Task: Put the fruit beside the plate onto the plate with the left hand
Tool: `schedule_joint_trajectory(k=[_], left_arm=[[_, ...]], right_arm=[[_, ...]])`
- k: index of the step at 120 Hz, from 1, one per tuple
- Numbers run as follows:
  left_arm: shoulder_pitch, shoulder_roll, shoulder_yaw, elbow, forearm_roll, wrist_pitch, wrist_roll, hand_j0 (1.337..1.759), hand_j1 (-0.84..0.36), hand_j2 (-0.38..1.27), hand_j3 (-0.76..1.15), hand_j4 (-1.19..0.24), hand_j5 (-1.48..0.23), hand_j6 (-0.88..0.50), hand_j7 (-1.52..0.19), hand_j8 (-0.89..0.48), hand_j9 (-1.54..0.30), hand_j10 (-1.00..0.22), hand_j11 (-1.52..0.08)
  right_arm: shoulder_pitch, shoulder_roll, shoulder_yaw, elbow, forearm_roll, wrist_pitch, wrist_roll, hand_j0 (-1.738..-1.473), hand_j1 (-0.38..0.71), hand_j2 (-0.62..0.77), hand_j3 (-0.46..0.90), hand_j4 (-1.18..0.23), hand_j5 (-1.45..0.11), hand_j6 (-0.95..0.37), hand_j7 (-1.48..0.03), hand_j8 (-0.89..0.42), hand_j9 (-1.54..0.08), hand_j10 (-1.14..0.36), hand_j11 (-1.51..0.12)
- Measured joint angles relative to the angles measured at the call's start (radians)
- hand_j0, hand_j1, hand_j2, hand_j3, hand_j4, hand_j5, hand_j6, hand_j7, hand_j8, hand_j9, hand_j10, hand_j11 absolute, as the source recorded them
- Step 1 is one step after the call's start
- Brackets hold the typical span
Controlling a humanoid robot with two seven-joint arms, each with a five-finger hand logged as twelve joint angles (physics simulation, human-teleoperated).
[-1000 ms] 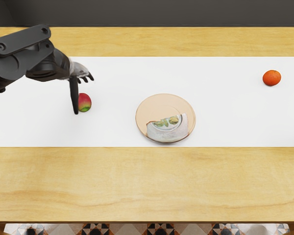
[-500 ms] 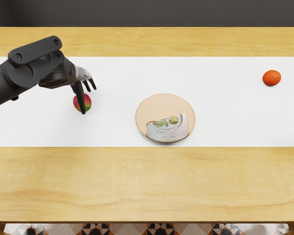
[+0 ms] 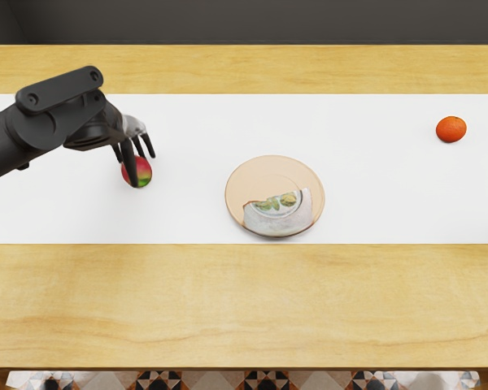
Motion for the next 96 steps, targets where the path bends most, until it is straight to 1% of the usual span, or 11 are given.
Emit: schedule_joint_trajectory(k=[5, 12, 32, 34, 49, 56, 71, 86, 96], left_arm=[[0.007, 0.000, 0.000, 0.000, 0.000, 0.008, 0.000, 1.658, -0.16, 0.09, 0.00, -0.43, -0.55, -0.43, -0.55, -0.40, -0.56, -0.43, -0.56], [0.007, 0.000, 0.000, 0.000, -0.001, 0.030, 0.000, 1.658, -0.16, 0.14, 0.00, -0.45, -0.57, -0.45, -0.57, -0.42, -0.57, -0.44, -0.57], [0.011, 0.000, -0.001, 0.002, -0.001, 0.055, 0.000, 1.657, -0.17, 0.17, 0.00, -0.46, -0.61, -0.46, -0.61, -0.45, -0.61, -0.46, -0.61], [0.015, 0.000, -0.001, 0.002, 0.000, 0.056, 0.000, 1.657, -0.17, 0.18, 0.00, -0.47, -0.61, -0.47, -0.61, -0.47, -0.61, -0.47, -0.61], [0.018, -0.001, 0.000, 0.003, 0.001, 0.060, 0.000, 1.656, -0.17, 0.18, 0.00, -0.48, -0.61, -0.48, -0.61, -0.46, -0.62, -0.47, -0.62], [0.018, -0.002, 0.008, 0.003, 0.002, 0.061, 0.000, 1.656, -0.17, 0.23, 0.00, -0.49, -0.62, -0.49, -0.62, -0.46, -0.63, -0.48, -0.63], [0.017, 0.000, 0.021, 0.003, 0.000, 0.063, 0.000, 1.656, -0.20, 0.32, 0.00, -0.54, -0.68, -0.54, -0.68, -0.45, -0.70, -0.53, -0.70], [0.019, -0.002, 0.024, 0.003, 0.000, 0.064, 0.000, 1.655, -0.18, 0.31, 0.00, -0.61, -0.75, -0.53, -0.76, -0.42, -0.78, -0.59, -0.78], [0.019, -0.002, 0.025, 0.003, -0.007, 0.065, 0.000, 1.654, -0.19, 0.36, 0.00, -0.65, -0.81, -0.52, -0.82, -0.43, -0.84, -0.61, -0.85]], right_arm=[[0.000, 0.000, 0.000, 0.000, 0.000, 0.000, 0.000, -1.658, -0.35, 0.00, 0.00, 0.00, 0.00, 0.00, 0.00, 0.00, 0.00, 0.00, 0.00], [0.000, 0.000, 0.000, 0.000, 0.000, 0.000, 0.000, -1.658, -0.35, 0.00, 0.00, 0.00, 0.00, 0.00, 0.00, 0.00, 0.00, 0.00, 0.00], [0.000, 0.000, 0.000, 0.000, 0.000, 0.000, 0.000, -1.658, -0.35, 0.00, 0.00, 0.00, 0.00, 0.00, 0.00, 0.00, 0.00, 0.00, 0.00], [0.000, 0.000, 0.000, 0.000, 0.000, 0.000, 0.000, -1.658, -0.35, 0.00, 0.00, 0.00, 0.00, 0.00, 0.00, 0.00, 0.00, 0.00, 0.00], [0.000, 0.000, 0.000, 0.000, 0.000, 0.000, 0.000, -1.658, -0.35, 0.00, 0.00, 0.00, 0.00, 0.00, 0.00, 0.00, 0.00, 0.00, 0.00], [0.000, 0.000, 0.000, 0.000, 0.000, 0.000, 0.000, -1.658, -0.35, 0.00, 0.00, 0.00, 0.00, 0.00, 0.00, 0.00, 0.00, 0.00, 0.00], [0.000, 0.000, 0.000, 0.000, 0.000, 0.000, 0.000, -1.658, -0.35, 0.00, 0.00, 0.00, 0.00, 0.00, 0.00, 0.00, 0.00, 0.00, 0.00], [0.000, 0.000, 0.000, 0.000, 0.000, 0.000, 0.000, -1.658, -0.35, 0.00, 0.00, 0.00, 0.00, 0.00, 0.00, 0.00, 0.00, 0.00, 0.00], [0.000, 0.000, 0.000, 0.000, 0.000, 0.000, 0.000, -1.658, -0.35, 0.00, 0.00, 0.00, 0.00, 0.00, 0.00, 0.00, 0.00, 0.00, 0.00]])
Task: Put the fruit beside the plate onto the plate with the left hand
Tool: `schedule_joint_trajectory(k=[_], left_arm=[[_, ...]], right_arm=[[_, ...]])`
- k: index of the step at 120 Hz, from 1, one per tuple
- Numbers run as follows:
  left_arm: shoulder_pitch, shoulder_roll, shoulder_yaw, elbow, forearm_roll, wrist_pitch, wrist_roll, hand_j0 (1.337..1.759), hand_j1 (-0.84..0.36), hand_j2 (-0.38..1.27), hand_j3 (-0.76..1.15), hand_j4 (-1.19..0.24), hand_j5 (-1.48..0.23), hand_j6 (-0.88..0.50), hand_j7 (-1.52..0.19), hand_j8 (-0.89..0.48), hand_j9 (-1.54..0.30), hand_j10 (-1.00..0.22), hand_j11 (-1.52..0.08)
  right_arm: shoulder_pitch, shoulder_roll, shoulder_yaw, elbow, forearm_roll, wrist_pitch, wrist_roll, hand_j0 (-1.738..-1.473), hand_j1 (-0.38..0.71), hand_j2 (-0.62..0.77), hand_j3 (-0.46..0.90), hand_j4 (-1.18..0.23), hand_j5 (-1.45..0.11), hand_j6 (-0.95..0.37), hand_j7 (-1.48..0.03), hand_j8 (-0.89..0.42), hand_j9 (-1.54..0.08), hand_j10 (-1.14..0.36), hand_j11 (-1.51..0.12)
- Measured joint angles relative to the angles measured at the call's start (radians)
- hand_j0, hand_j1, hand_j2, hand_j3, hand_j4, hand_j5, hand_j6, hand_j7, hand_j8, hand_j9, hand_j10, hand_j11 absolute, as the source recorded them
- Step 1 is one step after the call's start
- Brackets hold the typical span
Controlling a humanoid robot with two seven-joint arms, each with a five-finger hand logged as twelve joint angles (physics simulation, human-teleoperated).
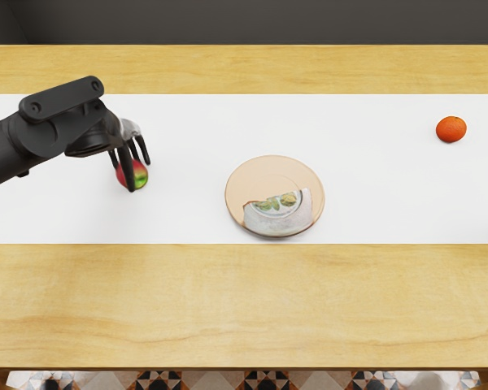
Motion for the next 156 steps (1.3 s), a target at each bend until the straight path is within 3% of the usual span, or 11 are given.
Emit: schedule_joint_trajectory(k=[26, 53, 59, 75, 80, 99, 114, 130, 141, 153, 156], left_arm=[[0.009, 0.000, 0.000, 0.000, -0.003, 0.001, 0.000, 1.651, -0.12, 0.33, 0.00, -0.72, -0.89, -0.57, -0.92, -0.48, -0.95, -0.68, -0.96], [0.012, 0.000, -0.001, 0.000, -0.004, -0.001, 0.000, 1.649, -0.19, 0.52, 0.00, -0.77, -0.96, -0.53, -1.00, -0.48, -1.02, -0.70, -1.03], [0.012, 0.000, -0.001, 0.000, -0.002, -0.002, 0.001, 1.645, -0.23, 0.67, 0.00, -0.75, -1.00, -0.51, -1.03, -0.45, -1.05, -0.68, -1.06], [0.001, 0.001, -0.001, -0.001, -0.007, -0.010, 0.000, 1.642, -0.26, 0.62, 0.00, -0.64, -1.08, -0.40, -1.10, -0.37, -1.10, -0.65, -1.12], [-0.010, 0.000, -0.004, -0.003, -0.013, -0.011, 0.000, 1.644, -0.22, 0.53, 0.00, -0.67, -1.09, -0.42, -1.11, -0.37, -1.11, -0.66, -1.13], [-0.057, -0.019, -0.033, -0.024, -0.103, -0.019, 0.000, 1.648, -0.31, 0.72, 0.00, -0.74, -1.14, -0.40, -1.12, -0.37, -1.13, -0.70, -1.15], [-0.063, -0.028, -0.053, -0.031, -0.130, -0.020, 0.000, 1.649, -0.29, 0.62, 0.00, -0.75, -1.16, -0.39, -1.12, -0.37, -1.14, -0.72, -1.15], [-0.086, -0.060, -0.069, -0.033, -0.137, -0.020, 0.000, 1.650, -0.28, 0.61, 0.00, -0.78, -1.16, -0.40, -1.12, -0.38, -1.14, -0.76, -1.15], [-0.112, -0.082, -0.092, -0.034, -0.140, -0.021, 0.000, 1.651, -0.29, 0.71, 0.00, -0.79, -1.16, -0.41, -1.13, -0.39, -1.14, -0.78, -1.15], [-0.143, -0.132, -0.109, -0.034, -0.159, -0.020, 0.000, 1.651, -0.25, 0.59, 0.00, -0.81, -1.15, -0.43, -1.12, -0.41, -1.14, -0.80, -1.15], [-0.148, -0.143, -0.112, -0.034, -0.164, -0.019, 0.000, 1.651, -0.26, 0.64, 0.00, -0.81, -1.16, -0.44, -1.13, -0.40, -1.14, -0.80, -1.15]], right_arm=[[0.000, 0.000, 0.000, 0.000, 0.000, 0.000, 0.000, -1.658, -0.35, 0.00, 0.00, 0.00, 0.00, 0.00, 0.00, 0.00, 0.00, 0.00, 0.00], [0.000, 0.000, 0.000, 0.000, 0.000, 0.000, 0.000, -1.658, -0.35, 0.00, 0.00, 0.00, 0.00, 0.00, 0.00, 0.00, 0.00, 0.00, 0.00], [0.000, 0.000, 0.000, 0.000, 0.000, 0.000, 0.000, -1.658, -0.35, 0.00, 0.00, 0.00, 0.00, 0.00, 0.00, 0.00, 0.00, 0.00, 0.00], [0.000, 0.000, 0.000, 0.000, 0.000, 0.000, 0.000, -1.658, -0.35, 0.00, 0.00, 0.00, 0.00, 0.00, 0.00, 0.00, 0.00, 0.00, 0.00], [0.000, 0.000, 0.000, 0.000, 0.000, 0.000, 0.000, -1.658, -0.35, 0.00, 0.00, 0.00, 0.00, 0.00, 0.00, 0.00, 0.00, 0.00, 0.00], [0.000, 0.000, 0.000, 0.000, 0.000, 0.000, 0.000, -1.658, -0.35, 0.00, 0.00, 0.00, 0.00, 0.00, 0.00, 0.00, 0.00, 0.00, 0.00], [0.000, 0.000, 0.000, 0.000, 0.000, 0.000, 0.000, -1.658, -0.35, 0.00, 0.00, 0.00, 0.00, 0.00, 0.00, 0.00, 0.00, 0.00, 0.00], [0.000, 0.000, 0.000, 0.000, 0.000, 0.000, 0.000, -1.658, -0.35, 0.00, 0.00, 0.00, 0.00, 0.00, 0.00, 0.00, 0.00, 0.00, 0.00], [0.000, 0.000, 0.000, 0.000, 0.000, 0.000, 0.000, -1.658, -0.35, 0.00, 0.00, 0.00, 0.00, 0.00, 0.00, 0.00, 0.00, 0.00, 0.00], [0.000, 0.000, 0.000, 0.000, 0.000, 0.000, 0.000, -1.658, -0.35, 0.00, 0.00, 0.00, 0.00, 0.00, 0.00, 0.00, 0.00, 0.00, 0.00], [0.000, 0.000, 0.000, 0.000, 0.000, 0.000, 0.000, -1.658, -0.35, 0.00, 0.00, 0.00, 0.00, 0.00, 0.00, 0.00, 0.00, 0.00, 0.00]])
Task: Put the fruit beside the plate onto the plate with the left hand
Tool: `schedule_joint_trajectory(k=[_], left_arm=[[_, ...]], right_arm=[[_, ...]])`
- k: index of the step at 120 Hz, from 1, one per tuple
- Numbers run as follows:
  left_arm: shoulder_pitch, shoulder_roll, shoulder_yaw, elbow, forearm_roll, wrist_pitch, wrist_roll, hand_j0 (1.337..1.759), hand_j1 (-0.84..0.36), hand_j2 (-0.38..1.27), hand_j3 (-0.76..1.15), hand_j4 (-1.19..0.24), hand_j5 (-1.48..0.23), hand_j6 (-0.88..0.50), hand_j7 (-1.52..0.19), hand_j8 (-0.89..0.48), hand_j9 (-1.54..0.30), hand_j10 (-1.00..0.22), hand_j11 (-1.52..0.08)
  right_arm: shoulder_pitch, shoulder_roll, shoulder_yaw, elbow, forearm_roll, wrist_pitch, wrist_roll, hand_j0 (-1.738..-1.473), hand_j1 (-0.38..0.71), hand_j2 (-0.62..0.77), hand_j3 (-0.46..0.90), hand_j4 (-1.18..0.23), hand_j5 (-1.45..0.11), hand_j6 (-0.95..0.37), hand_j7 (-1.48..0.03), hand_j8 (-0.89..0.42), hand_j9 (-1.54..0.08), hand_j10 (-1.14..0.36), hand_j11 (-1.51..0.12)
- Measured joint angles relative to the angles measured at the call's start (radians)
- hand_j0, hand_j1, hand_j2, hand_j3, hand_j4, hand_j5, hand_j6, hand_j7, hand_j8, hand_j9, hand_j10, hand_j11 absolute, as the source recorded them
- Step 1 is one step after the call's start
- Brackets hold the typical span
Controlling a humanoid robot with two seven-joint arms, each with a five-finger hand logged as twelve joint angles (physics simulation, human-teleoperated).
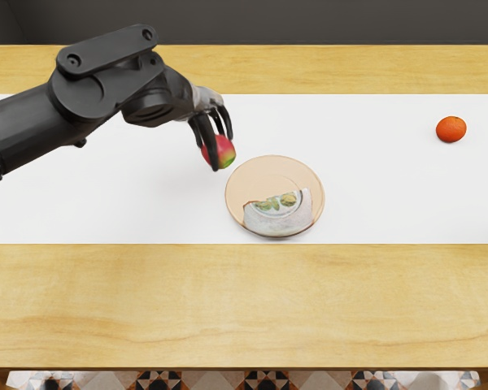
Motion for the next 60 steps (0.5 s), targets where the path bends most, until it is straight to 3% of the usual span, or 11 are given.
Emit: schedule_joint_trajectory(k=[15, 30, 36, 47, 60], left_arm=[[-0.015, -0.050, -0.006, 0.000, -0.011, -0.001, 0.000, 1.652, -0.28, 0.73, 0.00, -0.82, -1.17, -0.43, -1.14, -0.41, -1.14, -0.81, -1.15], [-0.017, -0.050, -0.008, 0.000, -0.012, 0.001, 0.000, 1.652, -0.20, 0.55, 0.00, -0.83, -1.15, -0.47, -1.13, -0.45, -1.14, -0.82, -1.15], [-0.014, -0.050, -0.008, -0.003, -0.012, 0.001, 0.000, 1.652, -0.22, 0.62, 0.00, -0.83, -1.14, -0.49, -1.13, -0.47, -1.14, -0.82, -1.15], [-0.022, -0.050, -0.009, -0.046, -0.029, -0.002, 0.000, 1.652, -0.26, 0.69, 0.00, -0.83, -1.15, -0.46, -1.13, -0.44, -1.14, -0.83, -1.15], [-0.017, -0.050, -0.036, -0.103, -0.060, -0.003, 0.000, 1.652, -0.23, 0.63, 0.00, -0.83, -1.15, -0.47, -1.13, -0.45, -1.14, -0.83, -1.14]], right_arm=[[0.000, 0.000, 0.000, 0.000, 0.000, 0.000, 0.000, -1.658, -0.35, 0.00, 0.00, 0.00, 0.00, 0.00, 0.00, 0.00, 0.00, 0.00, 0.00], [0.000, 0.000, 0.000, 0.000, 0.000, 0.000, 0.000, -1.658, -0.35, 0.00, 0.00, 0.00, 0.00, 0.00, 0.00, 0.00, 0.00, 0.00, 0.00], [0.000, 0.000, 0.000, 0.000, 0.000, 0.000, 0.000, -1.658, -0.35, 0.00, 0.00, 0.00, 0.00, 0.00, 0.00, 0.00, 0.00, 0.00, 0.00], [0.000, 0.000, 0.000, 0.000, 0.000, 0.000, 0.000, -1.658, -0.35, 0.00, 0.00, 0.00, 0.00, 0.00, 0.00, 0.00, 0.00, 0.00, 0.00], [0.000, 0.000, 0.000, 0.000, 0.000, 0.000, 0.000, -1.658, -0.35, 0.00, 0.00, 0.00, 0.00, 0.00, 0.00, 0.00, 0.00, 0.00, 0.00]])
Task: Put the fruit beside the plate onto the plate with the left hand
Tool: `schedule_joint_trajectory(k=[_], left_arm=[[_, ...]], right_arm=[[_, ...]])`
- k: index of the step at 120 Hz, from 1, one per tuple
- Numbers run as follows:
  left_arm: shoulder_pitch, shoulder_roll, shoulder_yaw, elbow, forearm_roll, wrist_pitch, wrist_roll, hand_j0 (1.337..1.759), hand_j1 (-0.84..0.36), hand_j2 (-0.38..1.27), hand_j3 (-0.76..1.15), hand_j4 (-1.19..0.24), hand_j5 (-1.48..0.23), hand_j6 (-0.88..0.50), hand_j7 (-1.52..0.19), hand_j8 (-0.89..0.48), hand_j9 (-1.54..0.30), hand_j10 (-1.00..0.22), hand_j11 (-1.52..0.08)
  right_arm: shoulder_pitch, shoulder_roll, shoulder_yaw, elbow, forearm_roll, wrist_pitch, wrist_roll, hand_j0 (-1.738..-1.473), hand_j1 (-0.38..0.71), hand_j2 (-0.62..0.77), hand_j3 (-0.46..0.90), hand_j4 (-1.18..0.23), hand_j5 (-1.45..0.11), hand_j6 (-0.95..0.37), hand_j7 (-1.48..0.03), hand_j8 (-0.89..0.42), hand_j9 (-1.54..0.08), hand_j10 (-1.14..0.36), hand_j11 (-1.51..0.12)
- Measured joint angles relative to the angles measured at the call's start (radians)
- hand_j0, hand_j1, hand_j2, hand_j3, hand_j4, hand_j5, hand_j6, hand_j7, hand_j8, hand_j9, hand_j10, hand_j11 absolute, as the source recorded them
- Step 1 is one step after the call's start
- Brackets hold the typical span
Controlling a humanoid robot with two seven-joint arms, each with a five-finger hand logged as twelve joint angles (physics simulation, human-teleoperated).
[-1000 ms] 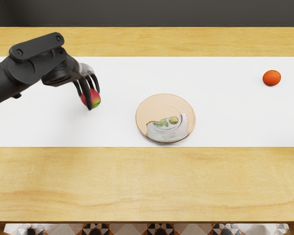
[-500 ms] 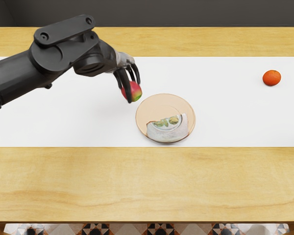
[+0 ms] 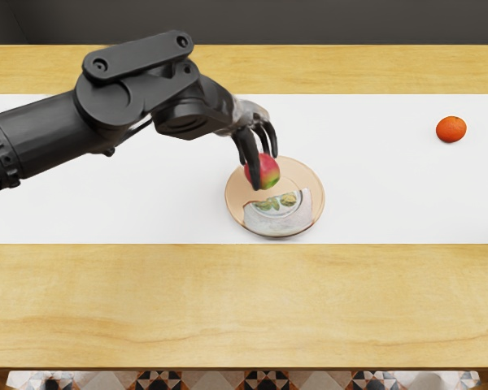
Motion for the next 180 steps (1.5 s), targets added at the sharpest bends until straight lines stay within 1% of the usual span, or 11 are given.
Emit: schedule_joint_trajectory(k=[10, 32, 48, 62, 83, 100, 109, 120, 142, 161, 180], left_arm=[[0.005, 0.000, -0.010, -0.020, -0.011, 0.000, 0.000, 1.653, -0.21, 0.58, 0.00, -0.80, -1.11, -0.48, -1.09, -0.46, -1.09, -0.80, -1.10], [-0.009, 0.000, -0.011, -0.027, -0.011, 0.002, 0.000, 1.656, 0.02, 0.26, 0.00, -0.41, -0.56, -0.28, -0.55, -0.27, -0.55, -0.41, -0.55], [-0.002, 0.000, -0.031, -0.029, -0.029, -0.026, 0.000, 1.657, 0.16, 0.14, 0.00, -0.23, -0.31, -0.16, -0.30, -0.15, -0.30, -0.23, -0.30], [0.089, 0.140, -0.171, -0.033, -0.089, -0.187, 0.000, 1.657, 0.23, 0.08, 0.00, -0.14, -0.19, -0.10, -0.19, -0.10, -0.19, -0.14, -0.19], [0.186, 0.344, -0.403, -0.036, -0.155, -0.282, 0.000, 1.658, 0.28, 0.04, 0.00, -0.07, -0.10, -0.06, -0.10, -0.06, -0.10, -0.07, -0.10], [0.290, 0.449, -0.462, -0.034, -0.236, -0.298, 0.000, 1.658, 0.30, 0.02, 0.00, -0.05, -0.06, -0.04, -0.06, -0.04, -0.06, -0.05, -0.06], [0.393, 0.509, -0.498, -0.031, -0.258, -0.300, 0.000, 1.658, 0.31, 0.02, 0.00, -0.04, -0.05, -0.03, -0.05, -0.03, -0.05, -0.04, -0.05], [0.449, 0.570, -0.529, -0.028, -0.289, -0.302, 0.000, 1.658, 0.31, 0.01, 0.00, -0.03, -0.04, -0.03, -0.04, -0.03, -0.04, -0.03, -0.04], [0.493, 0.679, -0.549, -0.018, -0.350, -0.303, 0.000, 1.658, 0.32, 0.01, 0.00, -0.02, -0.03, -0.02, -0.03, -0.02, -0.03, -0.02, -0.03], [0.526, 0.706, -0.550, 0.105, -0.435, -0.304, 0.000, 1.658, 0.33, 0.00, 0.00, -0.02, -0.03, -0.02, -0.03, -0.02, -0.03, -0.02, -0.03], [0.556, 0.748, -0.553, 0.147, -0.472, -0.304, 0.000, 1.658, 0.33, 0.00, 0.00, -0.02, -0.02, -0.02, -0.02, -0.02, -0.02, -0.02, -0.02]], right_arm=[[0.000, 0.000, 0.000, 0.000, 0.000, 0.000, 0.000, -1.658, -0.35, 0.00, 0.00, 0.00, 0.00, 0.00, 0.00, 0.00, 0.00, 0.00, 0.00], [0.000, 0.000, 0.000, 0.000, 0.000, 0.000, 0.000, -1.658, -0.35, 0.00, 0.00, 0.00, 0.00, 0.00, 0.00, 0.00, 0.00, 0.00, 0.00], [0.000, 0.000, 0.000, 0.000, 0.000, 0.000, 0.000, -1.658, -0.35, 0.00, 0.00, 0.00, 0.00, 0.00, 0.00, 0.00, 0.00, 0.00, 0.00], [0.000, 0.000, 0.000, 0.001, 0.000, 0.000, 0.000, -1.658, -0.35, 0.00, 0.00, 0.00, 0.00, 0.00, 0.00, 0.00, 0.00, 0.00, 0.00], [0.001, 0.000, 0.000, 0.002, 0.000, 0.000, 0.000, -1.658, -0.35, 0.00, 0.00, 0.00, 0.00, 0.00, 0.00, 0.00, 0.00, 0.00, 0.00], [0.001, 0.000, 0.000, 0.003, 0.000, 0.000, 0.000, -1.658, -0.35, 0.00, 0.00, 0.00, 0.00, 0.00, 0.00, 0.00, 0.00, 0.00, 0.00], [0.001, 0.000, 0.000, 0.003, 0.000, 0.000, 0.000, -1.658, -0.35, 0.00, 0.00, 0.00, 0.00, 0.00, 0.00, 0.00, 0.00, 0.00, 0.00], [0.001, 0.000, 0.000, 0.004, 0.000, 0.000, 0.000, -1.658, -0.35, 0.00, 0.00, 0.00, 0.00, 0.00, 0.00, 0.00, 0.00, 0.00, 0.00], [0.002, 0.000, 0.000, 0.005, 0.000, 0.000, 0.000, -1.658, -0.35, 0.00, 0.00, 0.00, 0.00, 0.00, 0.00, 0.00, 0.00, 0.00, 0.00], [0.002, 0.000, 0.000, 0.007, 0.000, 0.000, 0.000, -1.658, -0.35, 0.00, 0.00, 0.00, 0.00, 0.00, 0.00, 0.00, 0.00, 0.00, 0.00], [0.003, 0.000, 0.000, 0.008, 0.000, 0.000, 0.000, -1.658, -0.35, 0.00, 0.00, 0.00, 0.00, 0.00, 0.00, 0.00, 0.00, 0.00, 0.00]])
